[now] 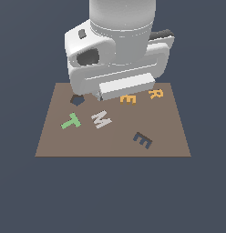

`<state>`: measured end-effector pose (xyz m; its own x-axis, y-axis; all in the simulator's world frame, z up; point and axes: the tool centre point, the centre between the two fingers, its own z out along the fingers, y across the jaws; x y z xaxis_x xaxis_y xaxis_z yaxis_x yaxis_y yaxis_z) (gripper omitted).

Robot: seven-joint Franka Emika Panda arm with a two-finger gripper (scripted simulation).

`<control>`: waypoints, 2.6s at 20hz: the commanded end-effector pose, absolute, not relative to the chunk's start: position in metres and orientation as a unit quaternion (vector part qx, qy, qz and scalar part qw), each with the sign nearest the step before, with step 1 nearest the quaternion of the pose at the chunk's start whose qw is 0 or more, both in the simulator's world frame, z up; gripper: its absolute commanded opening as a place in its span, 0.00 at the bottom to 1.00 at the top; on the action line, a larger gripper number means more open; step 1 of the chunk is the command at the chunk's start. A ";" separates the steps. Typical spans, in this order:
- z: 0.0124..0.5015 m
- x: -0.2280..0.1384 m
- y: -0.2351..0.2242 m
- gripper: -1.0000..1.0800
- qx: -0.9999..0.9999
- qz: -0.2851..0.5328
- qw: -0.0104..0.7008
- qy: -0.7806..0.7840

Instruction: Insert a designated object into the corresponding slot on a board.

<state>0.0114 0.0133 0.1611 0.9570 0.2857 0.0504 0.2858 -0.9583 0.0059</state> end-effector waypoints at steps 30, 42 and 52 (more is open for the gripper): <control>0.058 -0.049 0.058 0.96 -0.761 -0.002 0.001 -0.649; 0.050 -0.055 0.057 0.96 -0.734 0.000 0.000 -0.679; 0.031 -0.055 0.057 0.96 -0.734 0.000 0.000 -0.679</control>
